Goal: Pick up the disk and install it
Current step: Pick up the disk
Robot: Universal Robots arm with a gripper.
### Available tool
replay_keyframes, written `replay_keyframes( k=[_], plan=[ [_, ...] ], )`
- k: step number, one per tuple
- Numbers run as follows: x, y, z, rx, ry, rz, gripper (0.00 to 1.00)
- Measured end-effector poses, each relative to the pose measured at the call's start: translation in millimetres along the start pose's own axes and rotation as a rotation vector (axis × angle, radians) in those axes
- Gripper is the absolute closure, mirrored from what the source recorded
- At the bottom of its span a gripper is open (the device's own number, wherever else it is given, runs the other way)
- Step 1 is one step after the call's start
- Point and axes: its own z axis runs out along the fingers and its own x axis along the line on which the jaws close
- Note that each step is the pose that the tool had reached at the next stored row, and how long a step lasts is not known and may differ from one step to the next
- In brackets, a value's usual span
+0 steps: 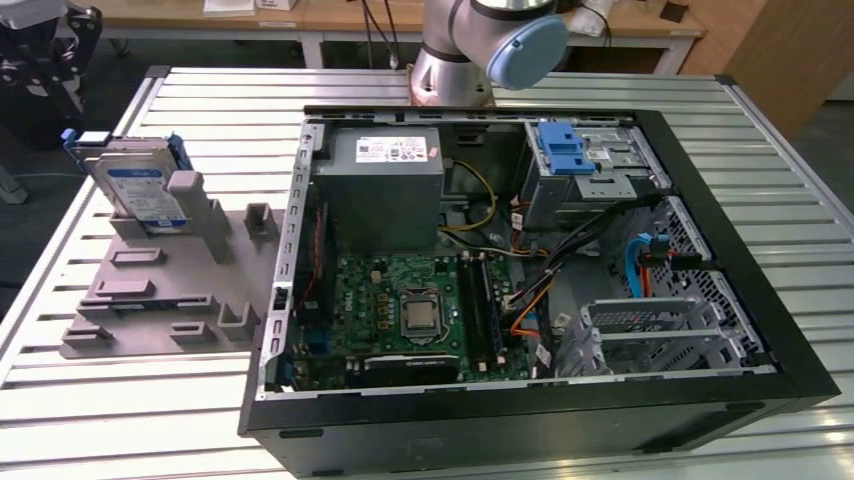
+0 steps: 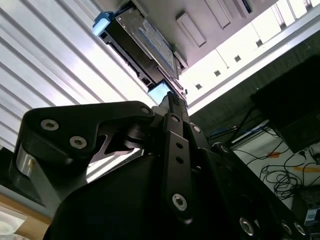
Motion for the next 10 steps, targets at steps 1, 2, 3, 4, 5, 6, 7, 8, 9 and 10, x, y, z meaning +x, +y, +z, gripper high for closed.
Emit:
replay_keyframes(
  k=[1,2,3,4,5,6,7,8,9,10],
  plan=[
    [0.0,0.0,0.0,0.0001,0.0004,-0.008,0.89],
    [0.0,0.0,0.0,0.0002,0.0006,-0.015,0.89],
    [0.0,0.0,0.0,0.0003,0.0010,-0.022,0.89],
    [0.0,0.0,0.0,0.0004,0.0012,-0.029,0.89],
    [0.0,0.0,-0.1,0.0005,0.0016,-0.035,0.89],
    [0.0,0.0,0.0,0.0006,0.0018,-0.042,0.89],
    [0.0,0.0,0.0,0.0006,0.0020,-0.049,0.89],
    [0.0,0.0,0.0,0.0007,0.0024,-0.056,0.89],
    [0.0,0.0,0.0,0.0008,0.0027,-0.063,0.89],
    [0.0,0.0,0.0,0.0009,0.0030,-0.070,0.89]
  ],
)
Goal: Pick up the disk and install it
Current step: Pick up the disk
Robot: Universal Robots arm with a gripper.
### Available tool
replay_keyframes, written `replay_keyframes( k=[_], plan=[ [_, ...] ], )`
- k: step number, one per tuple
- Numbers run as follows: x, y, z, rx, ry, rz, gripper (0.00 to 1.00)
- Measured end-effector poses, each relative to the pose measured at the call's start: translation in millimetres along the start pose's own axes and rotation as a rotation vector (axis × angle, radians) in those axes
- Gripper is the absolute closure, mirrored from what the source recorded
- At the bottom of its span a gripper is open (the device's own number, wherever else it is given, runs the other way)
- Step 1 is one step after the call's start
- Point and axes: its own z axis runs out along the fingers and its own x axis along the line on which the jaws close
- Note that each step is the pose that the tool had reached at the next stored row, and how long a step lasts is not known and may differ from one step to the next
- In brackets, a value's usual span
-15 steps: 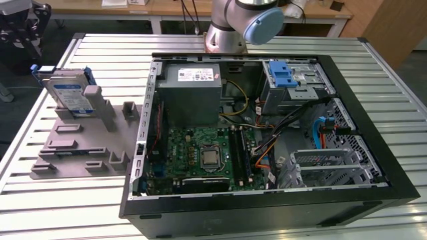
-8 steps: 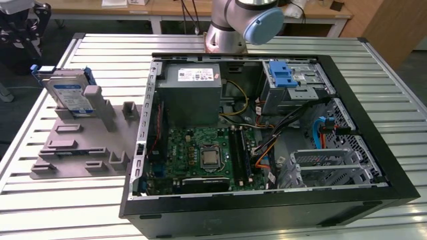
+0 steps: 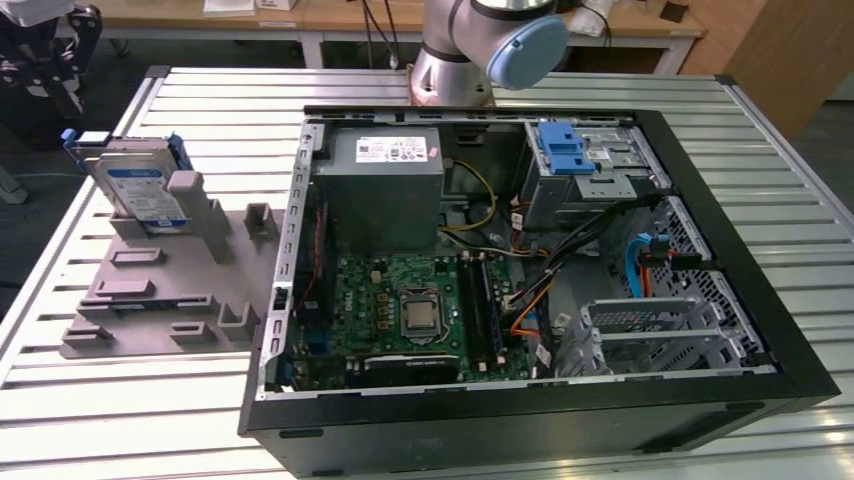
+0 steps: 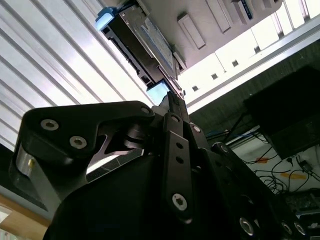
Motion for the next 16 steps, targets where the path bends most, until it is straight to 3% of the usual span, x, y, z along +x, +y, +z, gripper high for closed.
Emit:
replay_keyframes(
  k=[16],
  plan=[
    [0.0,0.0,0.0,0.0015,0.0048,-0.116,0.89]
  ],
)
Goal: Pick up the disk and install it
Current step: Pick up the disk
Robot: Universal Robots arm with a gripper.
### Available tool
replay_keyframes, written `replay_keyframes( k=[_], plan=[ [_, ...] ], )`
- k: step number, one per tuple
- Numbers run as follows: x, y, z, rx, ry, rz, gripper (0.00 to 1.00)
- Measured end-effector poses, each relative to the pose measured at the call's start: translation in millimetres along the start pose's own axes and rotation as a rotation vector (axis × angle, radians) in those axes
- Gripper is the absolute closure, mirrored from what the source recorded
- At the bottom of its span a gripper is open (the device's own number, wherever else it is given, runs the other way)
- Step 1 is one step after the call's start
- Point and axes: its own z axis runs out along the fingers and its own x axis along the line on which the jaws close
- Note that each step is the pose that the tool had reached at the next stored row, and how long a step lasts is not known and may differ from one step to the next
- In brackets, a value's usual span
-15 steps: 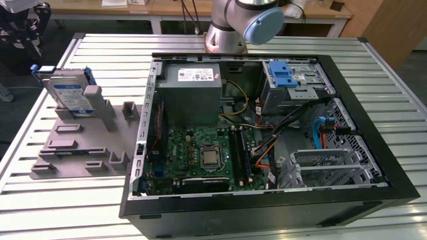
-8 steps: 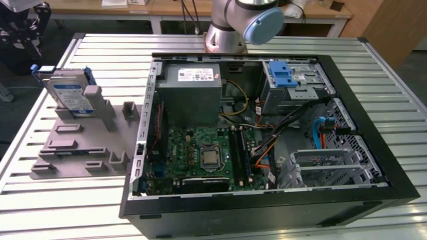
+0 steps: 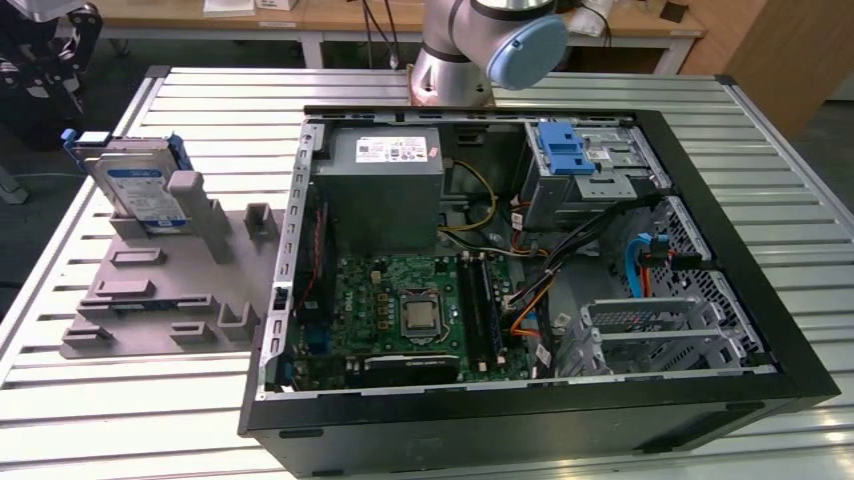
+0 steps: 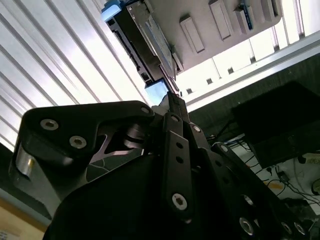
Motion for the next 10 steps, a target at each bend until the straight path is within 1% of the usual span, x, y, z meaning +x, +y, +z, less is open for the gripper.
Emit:
replay_keyframes(
  k=[10],
  plan=[
    [0.0,0.0,0.0,0.0011,0.0036,-0.085,0.89]
  ],
)
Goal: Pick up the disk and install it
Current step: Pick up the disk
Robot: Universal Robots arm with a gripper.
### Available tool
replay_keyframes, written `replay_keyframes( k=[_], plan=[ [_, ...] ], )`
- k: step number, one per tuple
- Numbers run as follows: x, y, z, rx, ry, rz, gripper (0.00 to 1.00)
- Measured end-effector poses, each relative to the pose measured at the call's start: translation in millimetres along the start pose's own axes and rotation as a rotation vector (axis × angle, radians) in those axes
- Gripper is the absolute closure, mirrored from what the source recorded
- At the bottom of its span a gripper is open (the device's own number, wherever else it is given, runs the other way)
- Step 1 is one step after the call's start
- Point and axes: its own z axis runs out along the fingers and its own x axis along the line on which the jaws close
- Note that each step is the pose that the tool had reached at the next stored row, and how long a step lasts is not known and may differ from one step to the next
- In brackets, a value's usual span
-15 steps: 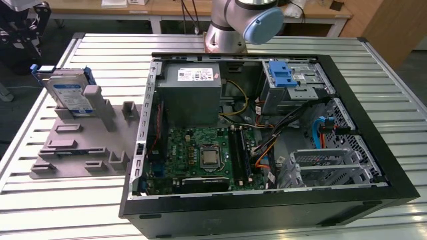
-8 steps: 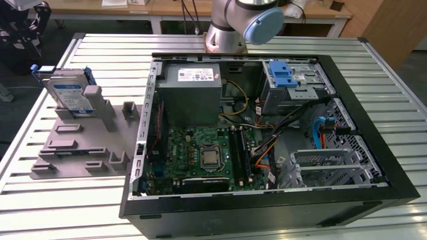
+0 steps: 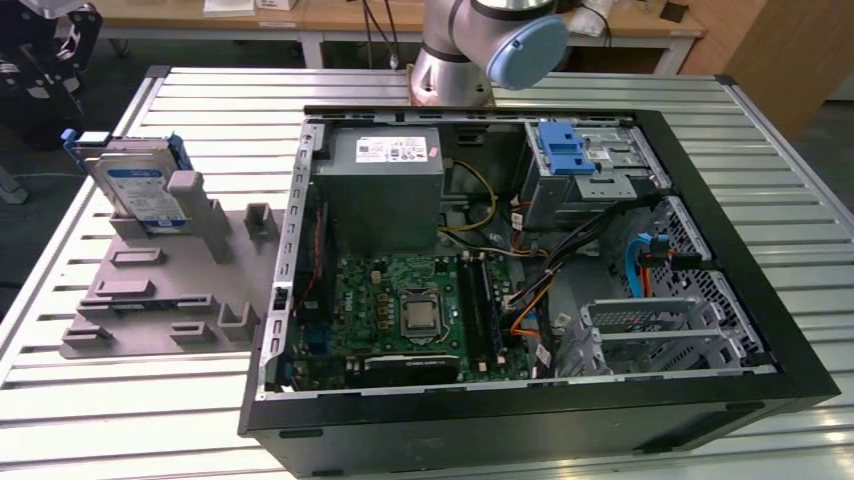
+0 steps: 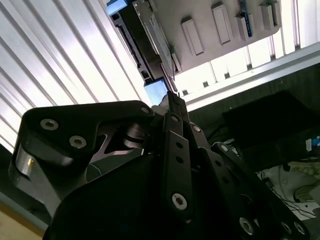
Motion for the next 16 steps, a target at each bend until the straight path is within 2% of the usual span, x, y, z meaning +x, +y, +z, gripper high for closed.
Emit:
replay_keyframes(
  k=[11,16],
  plan=[
    [0.0,0.0,0.0,0.0011,0.0035,-0.086,0.89],
    [0.0,0.0,0.0,0.0018,0.0059,-0.141,0.89]
  ],
)
